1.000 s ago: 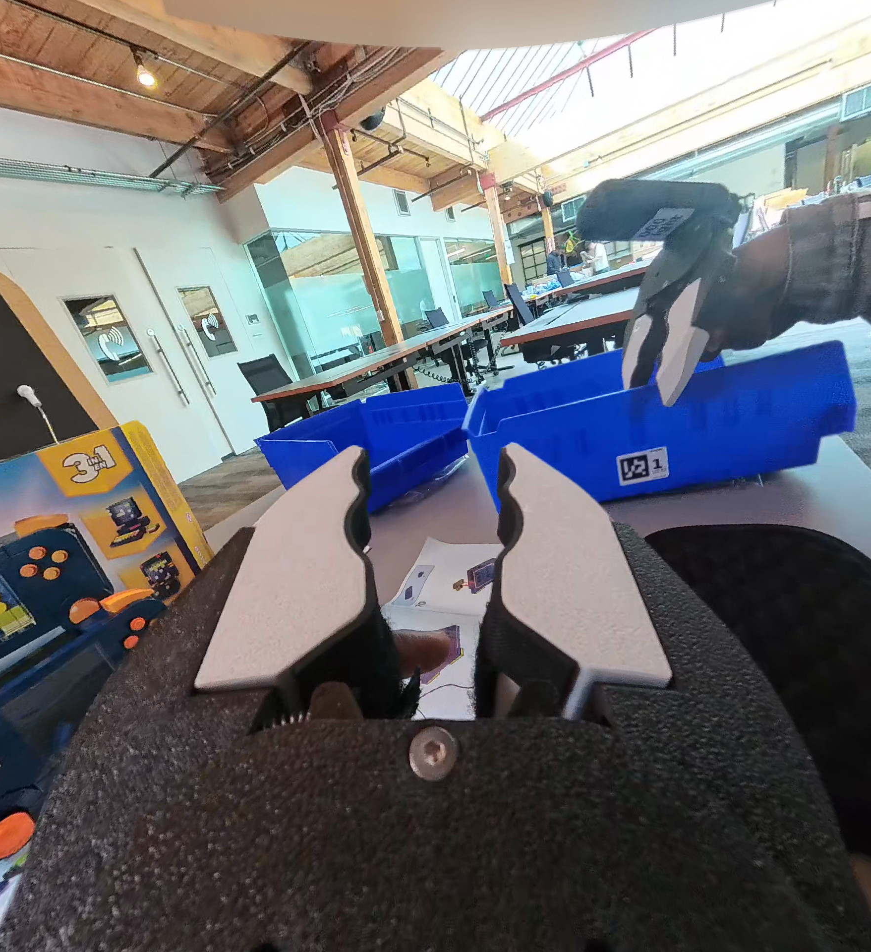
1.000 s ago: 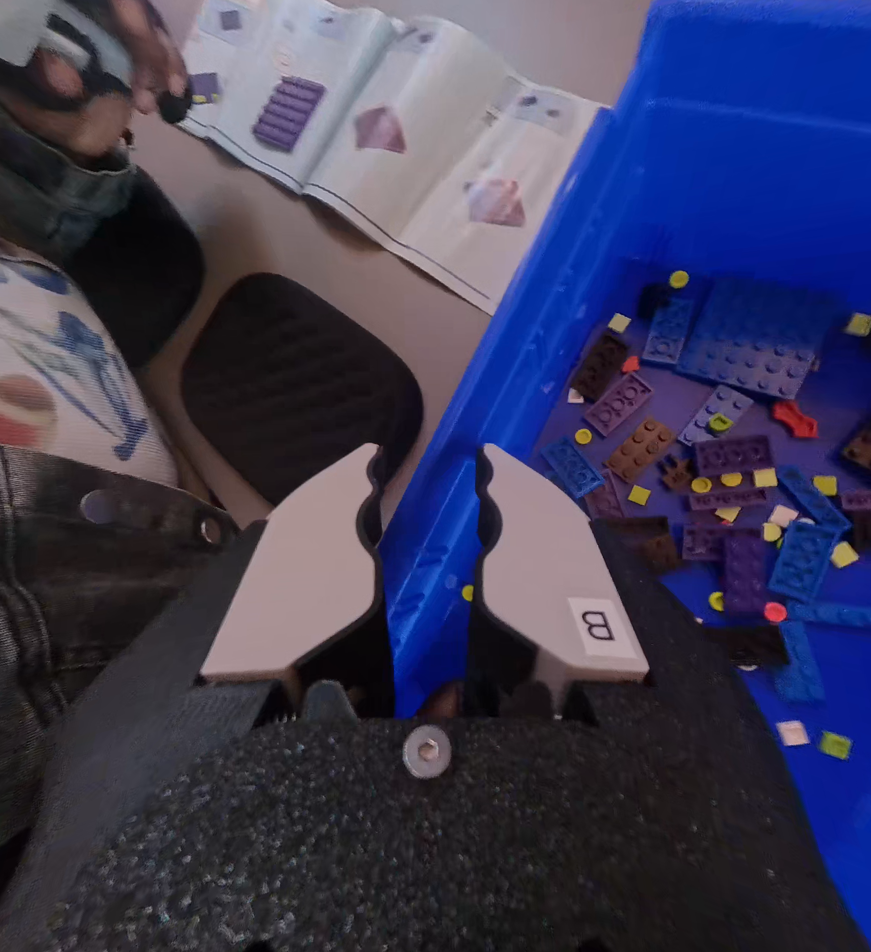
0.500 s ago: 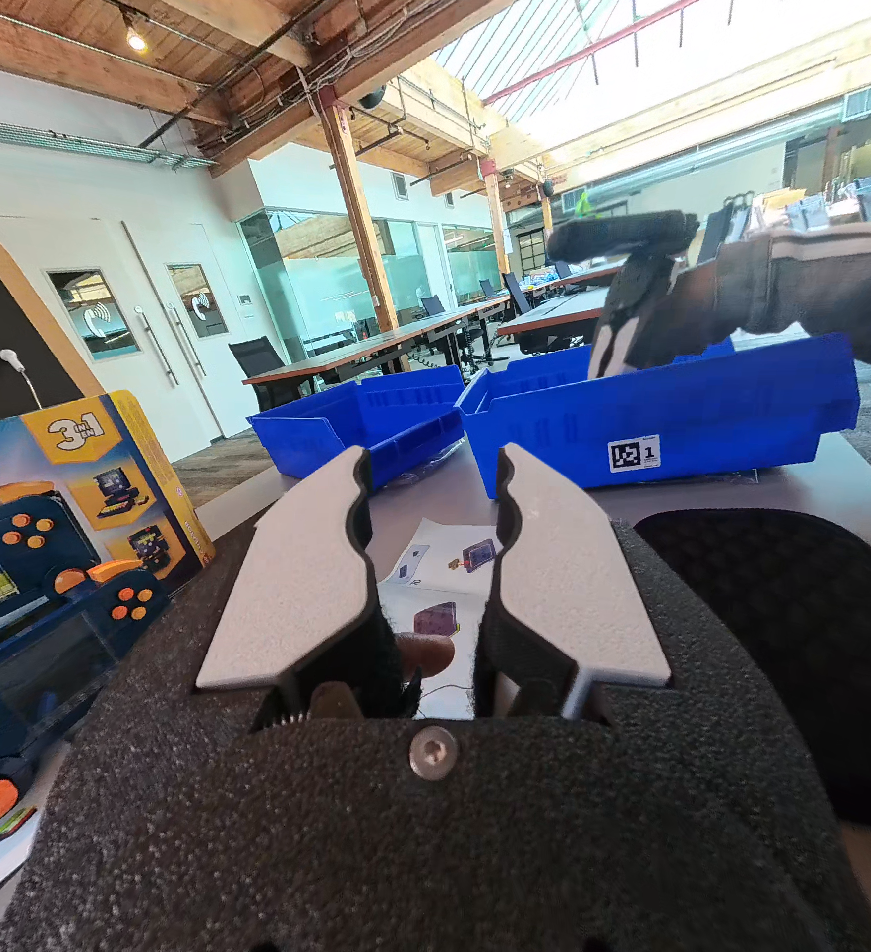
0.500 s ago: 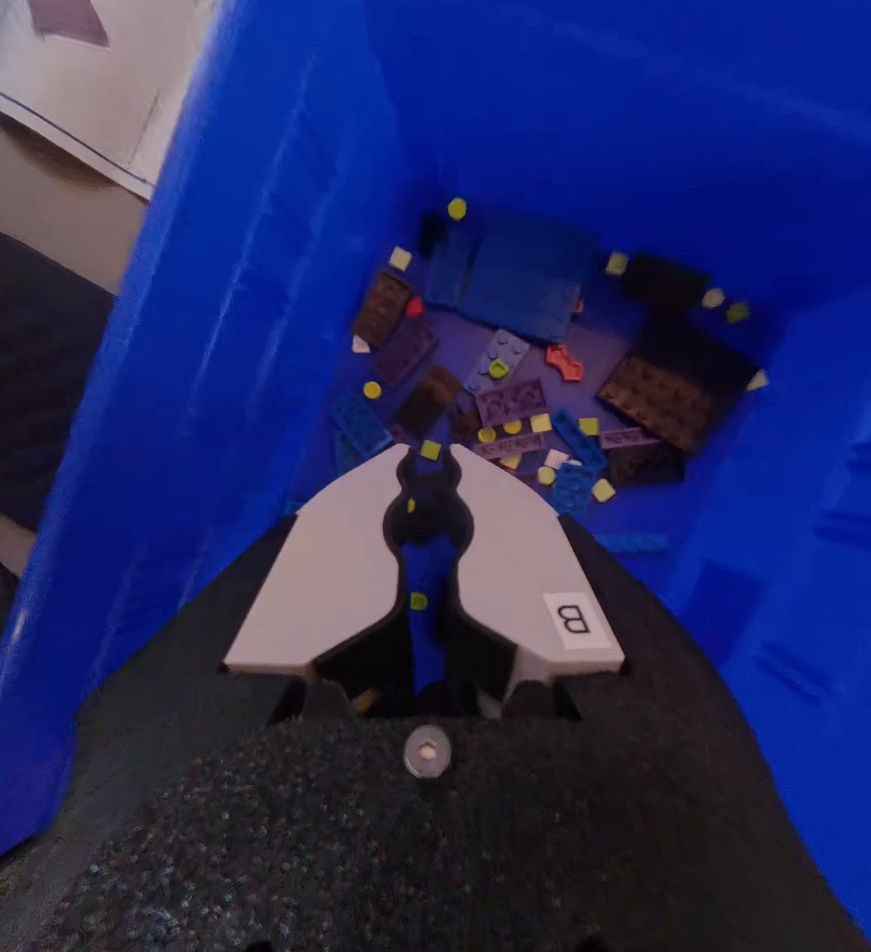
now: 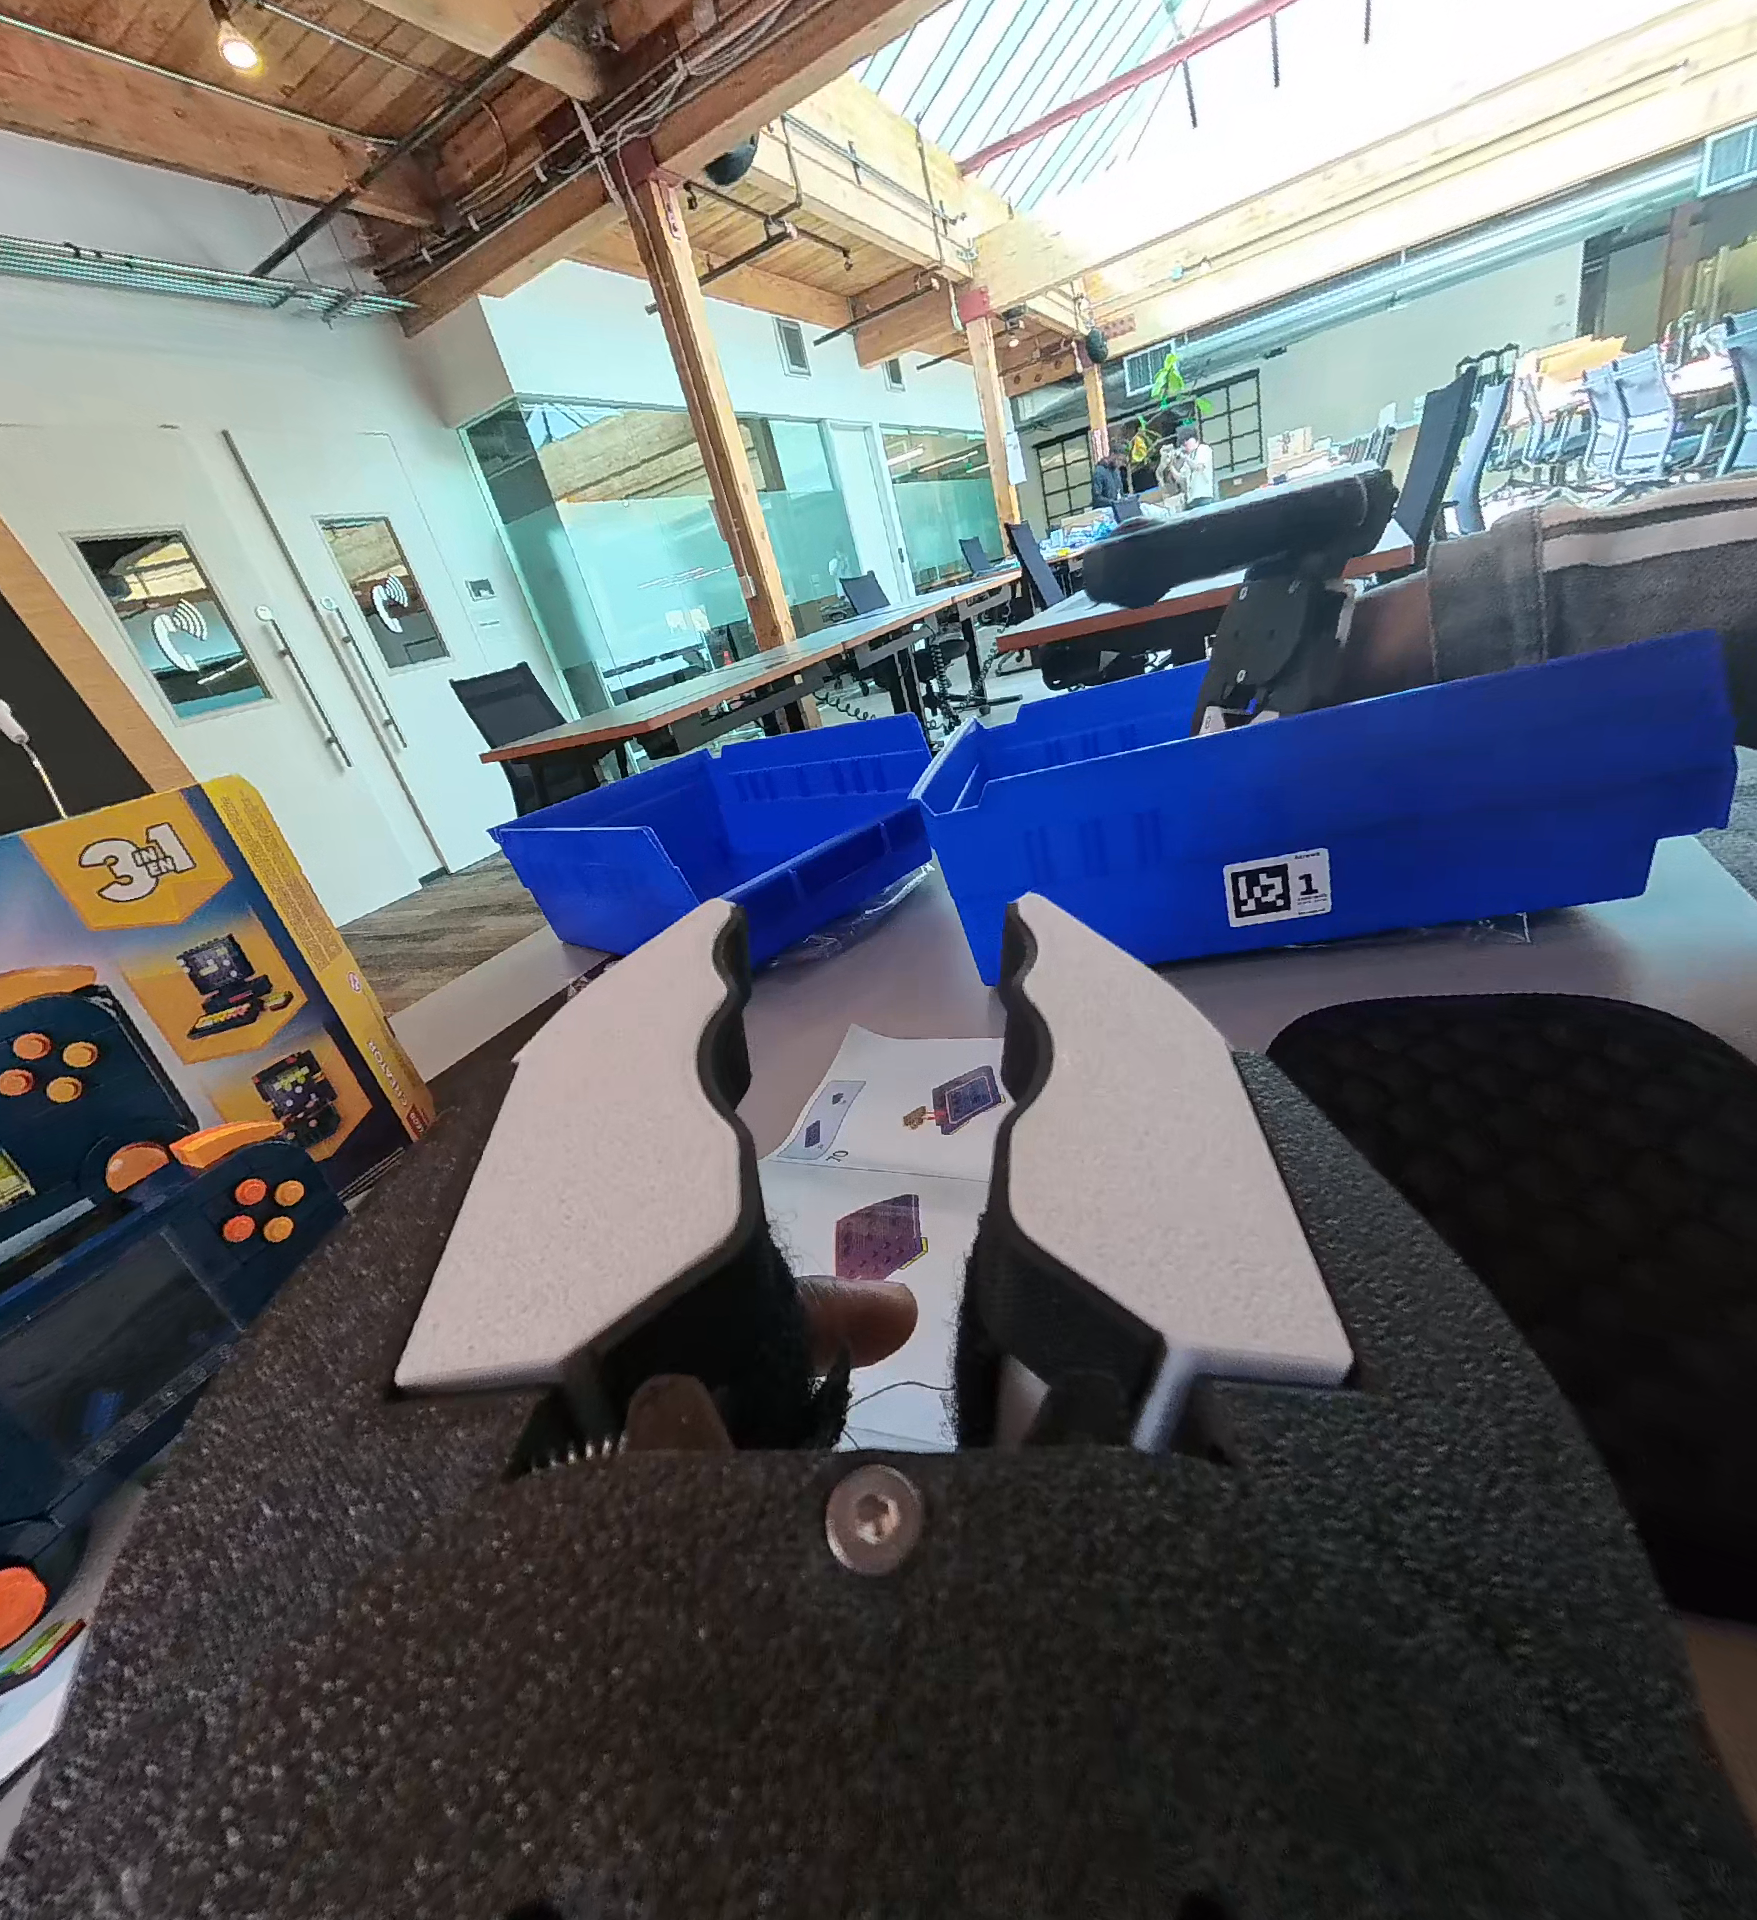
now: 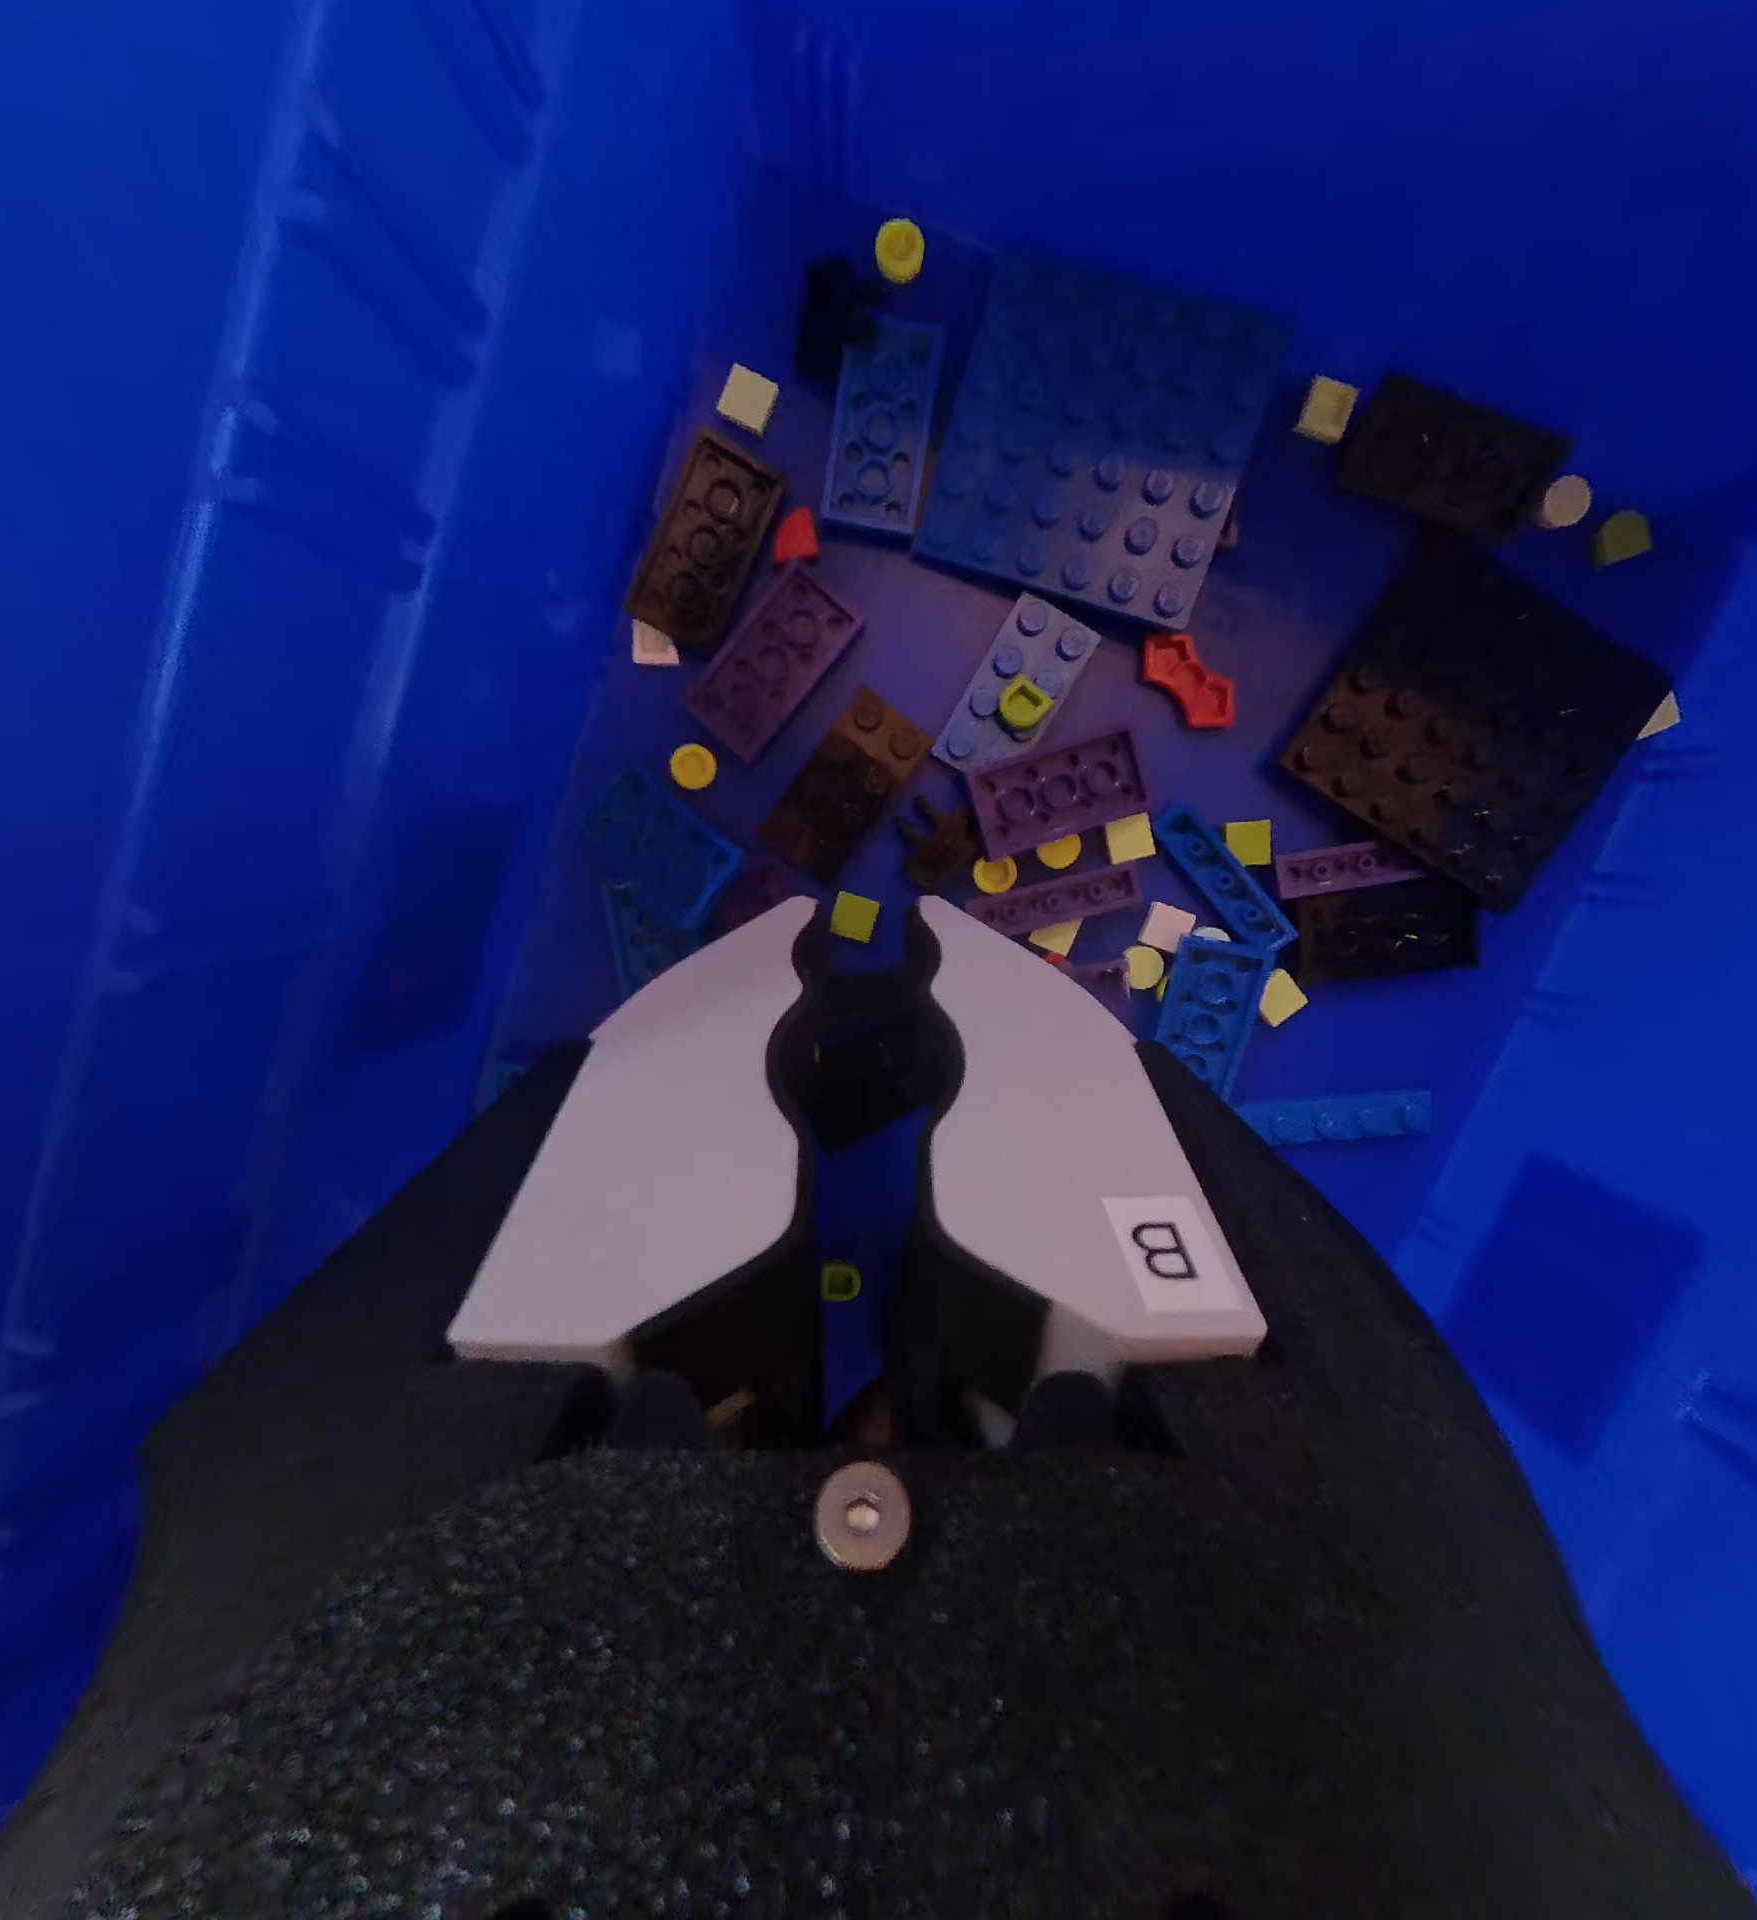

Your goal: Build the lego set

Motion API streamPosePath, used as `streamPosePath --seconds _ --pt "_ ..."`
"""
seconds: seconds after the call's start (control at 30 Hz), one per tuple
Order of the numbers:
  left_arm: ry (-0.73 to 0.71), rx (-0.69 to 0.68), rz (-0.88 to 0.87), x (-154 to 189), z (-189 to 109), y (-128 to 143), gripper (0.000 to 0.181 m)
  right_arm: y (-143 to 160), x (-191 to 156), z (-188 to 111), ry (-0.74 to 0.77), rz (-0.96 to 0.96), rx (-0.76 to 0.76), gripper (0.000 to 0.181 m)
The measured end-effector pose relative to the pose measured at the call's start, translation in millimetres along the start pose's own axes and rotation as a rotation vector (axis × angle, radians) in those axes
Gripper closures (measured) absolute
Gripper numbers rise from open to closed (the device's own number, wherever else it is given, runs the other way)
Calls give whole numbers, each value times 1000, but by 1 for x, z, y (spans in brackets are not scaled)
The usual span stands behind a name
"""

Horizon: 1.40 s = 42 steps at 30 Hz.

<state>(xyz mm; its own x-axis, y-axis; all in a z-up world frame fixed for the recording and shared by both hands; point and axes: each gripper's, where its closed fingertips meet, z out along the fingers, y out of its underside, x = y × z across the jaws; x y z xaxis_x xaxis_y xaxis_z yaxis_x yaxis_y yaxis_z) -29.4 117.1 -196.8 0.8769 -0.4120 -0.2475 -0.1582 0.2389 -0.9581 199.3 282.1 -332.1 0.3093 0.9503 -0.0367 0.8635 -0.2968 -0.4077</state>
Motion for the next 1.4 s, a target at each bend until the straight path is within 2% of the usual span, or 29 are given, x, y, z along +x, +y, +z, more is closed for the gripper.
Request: streamPosePath --seconds 0.3,0.53,0.67,0.87,0.97,1.07,1.1,1.17,1.27,1.33,1.4 --pt "10 4 -2 2 0 -1 135 4 5 1 31 -9 -19 177" --pt "12 5 -2 2 -1 -1 135 -1 5 -5 29 -63 8 171" --pt "16 3 1 3 -1 -1 135 0 3 2 14 -51 -20 170" --pt "19 -2 2 4 0 1 135 0 4 3 25 -69 -10 174" --pt "21 -1 4 5 0 0 135 -14 -3 -11 -59 4 123 175" --pt "27 5 9 7 1 -2 135 -42 -16 -47 -160 69 351 175" --pt "32 9 8 9 1 -3 135 -51 -22 -62 -155 28 419 175" --pt "45 15 -7 12 2 -5 135 -71 -36 -90 -50 -121 525 175" --pt "60 9 -114 13 3 -7 137 -100 -75 -119 124 -390 597 175" --pt "109 -14 -349 14 4 -6 140 -118 -109 -126 213 -567 629 175" --pt "231 -14 -692 22 7 -9 142 -133 -143 -121 276 -735 653 175"
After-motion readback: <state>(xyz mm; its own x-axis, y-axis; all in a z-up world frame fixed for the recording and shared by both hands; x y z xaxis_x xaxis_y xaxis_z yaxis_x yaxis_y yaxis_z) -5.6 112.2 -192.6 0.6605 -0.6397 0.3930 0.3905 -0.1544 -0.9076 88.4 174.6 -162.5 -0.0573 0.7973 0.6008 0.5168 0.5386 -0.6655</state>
